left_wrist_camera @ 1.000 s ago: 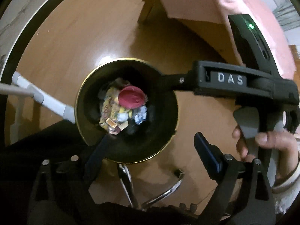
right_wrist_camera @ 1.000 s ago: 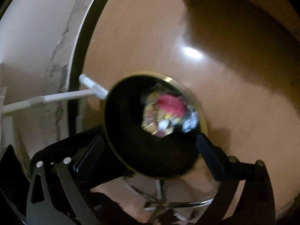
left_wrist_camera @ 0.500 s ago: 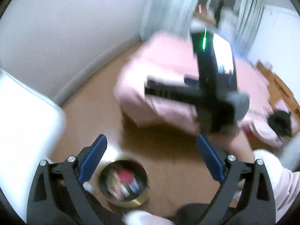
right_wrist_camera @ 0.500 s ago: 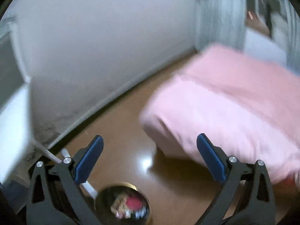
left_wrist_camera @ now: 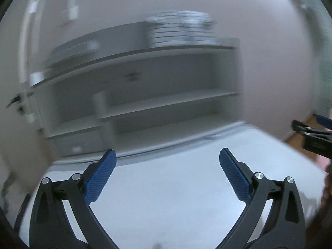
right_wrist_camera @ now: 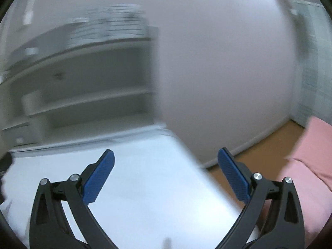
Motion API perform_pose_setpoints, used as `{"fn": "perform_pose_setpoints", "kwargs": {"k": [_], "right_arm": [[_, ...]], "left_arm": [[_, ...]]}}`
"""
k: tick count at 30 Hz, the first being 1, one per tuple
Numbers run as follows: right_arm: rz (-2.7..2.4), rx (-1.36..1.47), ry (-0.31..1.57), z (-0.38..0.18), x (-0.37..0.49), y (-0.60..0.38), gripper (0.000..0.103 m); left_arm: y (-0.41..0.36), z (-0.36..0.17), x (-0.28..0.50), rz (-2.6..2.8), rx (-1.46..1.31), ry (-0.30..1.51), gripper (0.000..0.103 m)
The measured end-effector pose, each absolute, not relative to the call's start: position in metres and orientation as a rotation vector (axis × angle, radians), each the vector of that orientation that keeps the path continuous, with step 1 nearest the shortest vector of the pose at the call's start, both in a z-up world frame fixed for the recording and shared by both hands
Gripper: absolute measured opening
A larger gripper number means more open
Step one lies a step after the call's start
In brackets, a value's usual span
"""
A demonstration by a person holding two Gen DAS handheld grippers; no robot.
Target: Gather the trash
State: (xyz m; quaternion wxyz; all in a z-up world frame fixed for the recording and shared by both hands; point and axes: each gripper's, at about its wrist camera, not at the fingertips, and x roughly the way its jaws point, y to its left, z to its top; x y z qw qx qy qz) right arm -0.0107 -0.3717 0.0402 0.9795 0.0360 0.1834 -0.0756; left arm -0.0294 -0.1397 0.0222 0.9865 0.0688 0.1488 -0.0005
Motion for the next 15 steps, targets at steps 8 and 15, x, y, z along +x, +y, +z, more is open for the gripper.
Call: {"fn": "perform_pose_setpoints", "kwargs": {"k": [8,15], "right_arm": [[0.061,0.002,0.408,0.015,0.012,-0.273,0.096],[0.095,-0.013,0.435,0.012,0.022,-0.264,0.096]], "left_arm": [[-0.053,-0.001,-0.002,0.199,0.080,0.358,0.097],[-0.055,-0.015,0.018,0.138,0.097,0.443,0.097]]}}
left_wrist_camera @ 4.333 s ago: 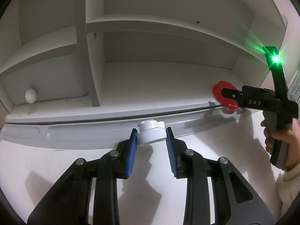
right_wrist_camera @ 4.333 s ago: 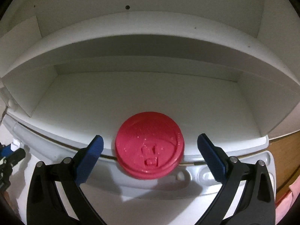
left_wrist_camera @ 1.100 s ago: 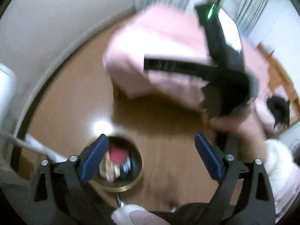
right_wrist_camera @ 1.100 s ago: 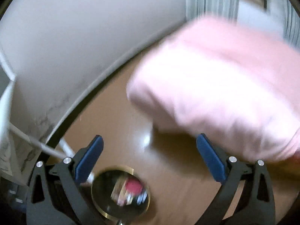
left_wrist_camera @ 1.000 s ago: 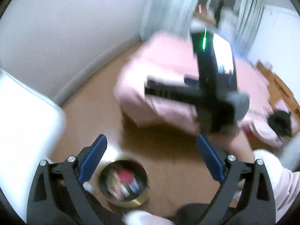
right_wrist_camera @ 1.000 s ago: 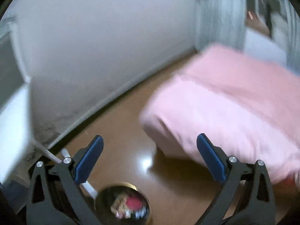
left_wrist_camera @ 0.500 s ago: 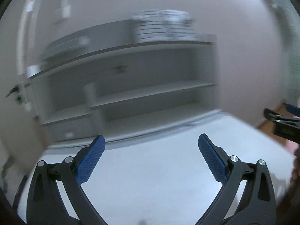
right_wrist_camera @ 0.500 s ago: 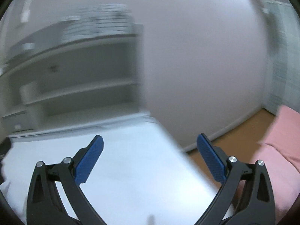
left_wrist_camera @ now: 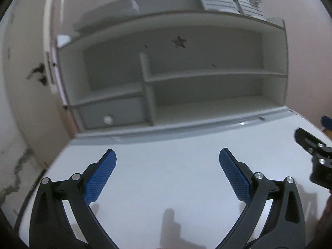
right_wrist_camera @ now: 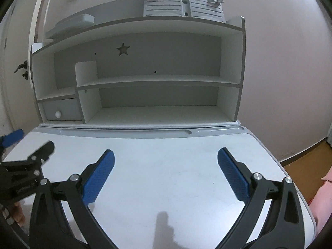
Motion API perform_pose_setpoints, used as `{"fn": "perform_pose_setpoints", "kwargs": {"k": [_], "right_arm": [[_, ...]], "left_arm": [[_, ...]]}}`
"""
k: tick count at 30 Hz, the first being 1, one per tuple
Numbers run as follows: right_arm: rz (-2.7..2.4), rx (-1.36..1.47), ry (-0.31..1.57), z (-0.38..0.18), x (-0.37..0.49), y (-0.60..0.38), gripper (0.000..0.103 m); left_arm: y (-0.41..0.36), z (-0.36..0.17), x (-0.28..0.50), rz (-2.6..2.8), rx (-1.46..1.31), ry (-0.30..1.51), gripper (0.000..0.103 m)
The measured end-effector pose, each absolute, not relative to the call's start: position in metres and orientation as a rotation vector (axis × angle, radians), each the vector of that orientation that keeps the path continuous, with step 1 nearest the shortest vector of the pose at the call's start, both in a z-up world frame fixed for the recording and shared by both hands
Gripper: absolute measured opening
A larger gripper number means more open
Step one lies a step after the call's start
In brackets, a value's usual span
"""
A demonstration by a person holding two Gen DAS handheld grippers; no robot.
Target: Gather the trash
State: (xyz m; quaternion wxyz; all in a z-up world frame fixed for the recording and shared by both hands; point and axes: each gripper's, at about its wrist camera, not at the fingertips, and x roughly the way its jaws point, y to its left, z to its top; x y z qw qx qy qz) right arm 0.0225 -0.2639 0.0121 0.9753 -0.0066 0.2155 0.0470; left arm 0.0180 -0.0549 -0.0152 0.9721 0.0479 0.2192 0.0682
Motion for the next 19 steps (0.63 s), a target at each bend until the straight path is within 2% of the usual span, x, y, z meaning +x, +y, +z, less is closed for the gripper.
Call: {"fn": "perform_pose_setpoints", "kwargs": {"k": [4,8,19], "right_arm": [[0.058,-0.049,0.412,0.012,0.019,-0.260,0.096],[0.060,-0.137,0.361,0.014,0.009,-0.245,0.096],[0.043,-0.161,0.605,-0.006,0.049,-0.239,0.096]], "left_arm": [[-0.061,-0.023,0.031,0.252,0.134,0.526,0.097],[-0.054,-0.030,0.036,0.178,0.056,0.597,0.097],[-0.040,-0.052,0.066,0.098,-0.031,0.785,0.096]]}}
